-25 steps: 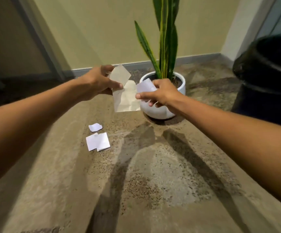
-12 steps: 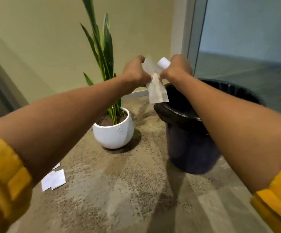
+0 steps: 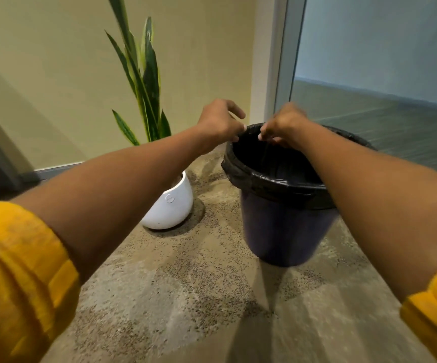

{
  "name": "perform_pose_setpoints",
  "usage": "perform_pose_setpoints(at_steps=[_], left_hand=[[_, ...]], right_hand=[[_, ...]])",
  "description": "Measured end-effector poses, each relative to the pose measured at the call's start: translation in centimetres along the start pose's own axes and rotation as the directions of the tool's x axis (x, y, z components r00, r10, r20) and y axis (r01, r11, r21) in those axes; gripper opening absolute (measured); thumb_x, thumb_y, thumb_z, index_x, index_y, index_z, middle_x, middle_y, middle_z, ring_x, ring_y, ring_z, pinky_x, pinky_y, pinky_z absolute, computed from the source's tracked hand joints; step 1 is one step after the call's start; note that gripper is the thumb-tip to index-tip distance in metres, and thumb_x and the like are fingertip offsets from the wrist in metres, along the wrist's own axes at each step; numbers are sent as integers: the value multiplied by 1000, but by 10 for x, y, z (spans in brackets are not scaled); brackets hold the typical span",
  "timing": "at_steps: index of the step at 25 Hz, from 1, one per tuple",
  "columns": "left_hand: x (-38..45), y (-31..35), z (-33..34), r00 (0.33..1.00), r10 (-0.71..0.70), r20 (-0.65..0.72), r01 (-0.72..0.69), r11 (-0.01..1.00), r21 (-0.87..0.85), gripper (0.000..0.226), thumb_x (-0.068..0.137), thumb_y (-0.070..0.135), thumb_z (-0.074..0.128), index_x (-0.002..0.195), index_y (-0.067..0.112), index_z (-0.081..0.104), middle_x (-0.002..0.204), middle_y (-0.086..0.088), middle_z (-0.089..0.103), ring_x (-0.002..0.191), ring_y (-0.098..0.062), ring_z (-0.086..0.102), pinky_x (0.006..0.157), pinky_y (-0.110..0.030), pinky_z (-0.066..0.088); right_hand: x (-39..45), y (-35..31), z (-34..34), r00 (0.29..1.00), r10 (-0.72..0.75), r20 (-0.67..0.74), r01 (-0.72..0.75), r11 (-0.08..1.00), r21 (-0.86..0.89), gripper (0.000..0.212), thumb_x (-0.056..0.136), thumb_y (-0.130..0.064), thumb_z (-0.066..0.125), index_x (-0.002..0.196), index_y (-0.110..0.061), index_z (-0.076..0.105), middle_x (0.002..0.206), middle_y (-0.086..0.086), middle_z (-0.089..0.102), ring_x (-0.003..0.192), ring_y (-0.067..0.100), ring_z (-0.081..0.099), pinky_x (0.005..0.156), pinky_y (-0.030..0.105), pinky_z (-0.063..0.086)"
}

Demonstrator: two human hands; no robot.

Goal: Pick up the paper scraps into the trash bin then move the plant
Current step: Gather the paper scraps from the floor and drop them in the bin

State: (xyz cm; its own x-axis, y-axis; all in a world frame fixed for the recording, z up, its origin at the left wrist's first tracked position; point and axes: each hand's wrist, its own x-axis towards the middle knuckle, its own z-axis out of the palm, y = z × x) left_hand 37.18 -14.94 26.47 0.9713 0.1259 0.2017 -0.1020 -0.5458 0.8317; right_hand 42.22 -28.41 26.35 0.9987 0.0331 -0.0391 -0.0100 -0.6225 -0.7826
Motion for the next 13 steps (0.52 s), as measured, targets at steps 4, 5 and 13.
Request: perform_pose_setpoints(at_steps=[4, 5, 13], left_hand=[[-11, -18, -39, 999, -1, 47, -2, 998, 60, 20, 85, -1, 61, 105, 2, 60, 97, -15, 63, 87, -23, 67, 66, -25, 60], [-15, -24, -50, 999, 0, 53, -4, 997, 80, 20, 85, 0, 61, 104, 2, 61, 94, -13, 64, 83, -20, 67, 63, -23, 60], [-55, -119, -130, 994, -84, 76, 59, 955, 291, 11, 80, 5, 69, 90, 10, 70, 77, -3, 68, 68, -11, 67, 64, -22, 59]], right_hand=[[-18, -30, 34, 982, -164, 89, 157, 984, 80, 24, 81, -5, 72, 102, 2, 67, 94, 16, 68, 70, 20, 63, 46, 22, 41], [-23, -38, 45, 973, -198, 117, 189, 979, 81, 22, 82, -6, 71, 102, 1, 66, 93, 15, 68, 69, 19, 63, 47, 22, 41], [-56, -72, 171, 893, -301, 336, 309, 951, 31, 21, 80, -4, 72, 100, 0, 69, 93, 14, 67, 82, 24, 64, 53, 23, 45]])
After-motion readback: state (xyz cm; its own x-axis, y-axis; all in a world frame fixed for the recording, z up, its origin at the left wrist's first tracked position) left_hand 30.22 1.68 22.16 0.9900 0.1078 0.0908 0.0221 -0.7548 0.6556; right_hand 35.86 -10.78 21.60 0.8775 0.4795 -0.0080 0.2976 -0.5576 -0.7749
